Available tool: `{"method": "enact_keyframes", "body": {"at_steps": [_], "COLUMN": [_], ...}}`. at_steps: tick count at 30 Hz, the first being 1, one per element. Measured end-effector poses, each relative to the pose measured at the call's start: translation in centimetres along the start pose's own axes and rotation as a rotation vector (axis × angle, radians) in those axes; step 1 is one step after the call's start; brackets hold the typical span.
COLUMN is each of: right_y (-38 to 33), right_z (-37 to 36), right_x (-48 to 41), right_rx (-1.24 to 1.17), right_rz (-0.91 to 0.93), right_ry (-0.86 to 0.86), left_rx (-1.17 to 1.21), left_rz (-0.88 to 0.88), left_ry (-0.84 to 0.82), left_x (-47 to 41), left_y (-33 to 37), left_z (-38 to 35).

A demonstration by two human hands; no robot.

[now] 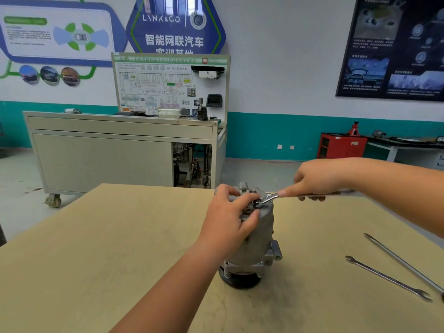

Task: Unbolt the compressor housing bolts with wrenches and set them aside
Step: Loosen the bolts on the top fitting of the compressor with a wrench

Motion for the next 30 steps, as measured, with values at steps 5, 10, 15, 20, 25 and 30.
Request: {"method": "enact_keyframes", "body": {"at_steps": [5,10,15,20,25,30], "right_y": [0.4,1.0,3.1,1.1,-4.0,-10.0], "right_z": [0.1,-2.0,-2.0,-1.8,-0.1,0.6], "right_x": [-0.8,-0.9,-2.7,-7.2,-8.8,-10.6], "right_rx": [-0.104,-0.427,-1.042,-1.632,-1.458,-0.887], "right_rz": [0.055,-0.043,-0.405,-0.393,-0.379,-0.087], "right_ry": [0.388,0.559,0.763,0.587,0.443,0.392], "left_rx": [-0.01,-0.023,-0.028,-0.013,0.08,0.077], "left_rz": [0.002,-0.013,-0.001,0.015,0.091,0.047], "left_ry": [-0.008,0.035,0.039,0.081,0.18,0.169], "left_x": [-0.2,0.0,0.1,0.5,0.7,0.6], "left_y": [0.3,0.2,0.5,0.7,-0.6,-0.7], "left_z": [0.1,0.1,0.2,0.3,0.8,0.8]}}
Point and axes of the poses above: each hand's wrist, its own x-axis away from the middle knuckle, its own z-axis out of the back of the hand, y = z × x, the point moved 7 cm from there along -x, towards the middle knuckle, and after that the axes turned 6 degrees about y, right-handed, at the moved point
